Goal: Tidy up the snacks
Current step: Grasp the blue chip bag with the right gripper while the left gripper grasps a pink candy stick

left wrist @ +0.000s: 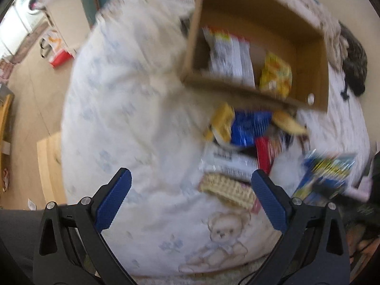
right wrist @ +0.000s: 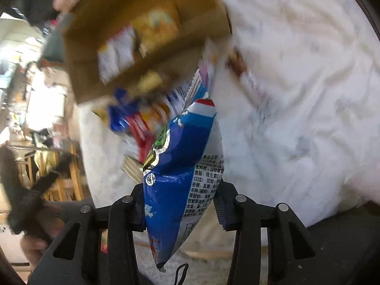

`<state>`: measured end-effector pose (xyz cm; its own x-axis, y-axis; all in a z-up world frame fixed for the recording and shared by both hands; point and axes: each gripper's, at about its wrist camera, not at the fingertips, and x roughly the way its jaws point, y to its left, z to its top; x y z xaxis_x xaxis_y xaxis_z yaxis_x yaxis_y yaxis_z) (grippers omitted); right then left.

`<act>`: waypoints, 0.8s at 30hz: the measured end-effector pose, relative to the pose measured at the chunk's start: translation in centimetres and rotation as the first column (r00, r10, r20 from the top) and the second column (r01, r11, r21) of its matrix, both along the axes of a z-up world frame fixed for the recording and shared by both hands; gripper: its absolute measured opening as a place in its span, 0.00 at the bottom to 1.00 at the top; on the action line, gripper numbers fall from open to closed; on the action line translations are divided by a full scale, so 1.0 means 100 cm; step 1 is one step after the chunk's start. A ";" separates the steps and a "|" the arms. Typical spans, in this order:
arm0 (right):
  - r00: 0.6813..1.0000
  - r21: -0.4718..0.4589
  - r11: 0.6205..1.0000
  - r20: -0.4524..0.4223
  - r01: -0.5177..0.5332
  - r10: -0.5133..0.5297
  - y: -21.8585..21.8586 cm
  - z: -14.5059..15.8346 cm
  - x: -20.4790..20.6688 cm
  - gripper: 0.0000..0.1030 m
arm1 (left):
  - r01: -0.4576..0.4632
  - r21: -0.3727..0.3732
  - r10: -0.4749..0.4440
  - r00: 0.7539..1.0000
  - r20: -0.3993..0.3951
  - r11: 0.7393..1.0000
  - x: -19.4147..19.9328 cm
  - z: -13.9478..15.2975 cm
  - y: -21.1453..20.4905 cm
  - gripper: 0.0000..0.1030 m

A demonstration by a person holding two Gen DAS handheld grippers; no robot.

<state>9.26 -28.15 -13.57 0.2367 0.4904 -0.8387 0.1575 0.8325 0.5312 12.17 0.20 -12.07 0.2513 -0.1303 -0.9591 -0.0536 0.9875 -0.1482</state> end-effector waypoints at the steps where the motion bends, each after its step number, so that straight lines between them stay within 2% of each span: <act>1: 0.999 0.016 1.000 0.031 0.019 -0.019 -0.004 0.008 -0.001 0.43 | 0.030 -0.005 -0.030 0.999 -0.032 1.000 0.000 -0.008 -0.007 0.97; 3: 0.997 0.042 0.998 0.058 0.048 -0.051 -0.011 0.014 -0.002 0.43 | 0.096 -0.020 -0.097 0.992 -0.082 0.995 -0.001 -0.022 -0.024 0.97; 5: 0.997 0.066 0.996 0.046 0.059 -0.062 -0.016 0.013 -0.001 0.43 | 0.197 -0.032 -0.199 0.972 -0.124 0.980 -0.002 -0.037 -0.046 0.97; 7: 0.997 0.073 0.995 0.032 0.068 -0.070 -0.021 0.008 -0.001 0.43 | 0.300 -0.032 -0.301 0.941 -0.156 0.953 -0.005 -0.049 -0.068 0.97; 9: 0.997 0.083 0.994 0.024 0.072 -0.074 -0.025 0.006 -0.001 0.43 | 0.355 0.002 -0.350 0.923 -0.158 0.935 -0.007 -0.054 -0.079 0.97; 11: 0.997 0.089 0.994 0.020 0.067 -0.069 -0.027 0.010 -0.001 0.43 | 0.364 0.039 -0.354 0.922 -0.155 0.931 -0.005 -0.057 -0.081 0.97; 16: 0.998 0.099 0.993 0.011 0.056 -0.058 -0.018 0.009 -0.003 0.43 | 0.349 0.008 -0.340 0.918 -0.207 0.937 0.002 -0.074 -0.083 0.97; 21: 0.999 0.103 0.993 0.005 0.052 -0.052 -0.016 0.008 -0.003 0.43 | 0.396 0.010 -0.386 0.901 -0.198 0.918 -0.006 -0.076 -0.099 0.97; 24: 0.999 0.098 0.994 0.001 0.047 -0.048 -0.014 0.008 -0.003 0.43 | 0.436 0.045 -0.420 0.887 -0.190 0.899 -0.010 -0.076 -0.109 0.97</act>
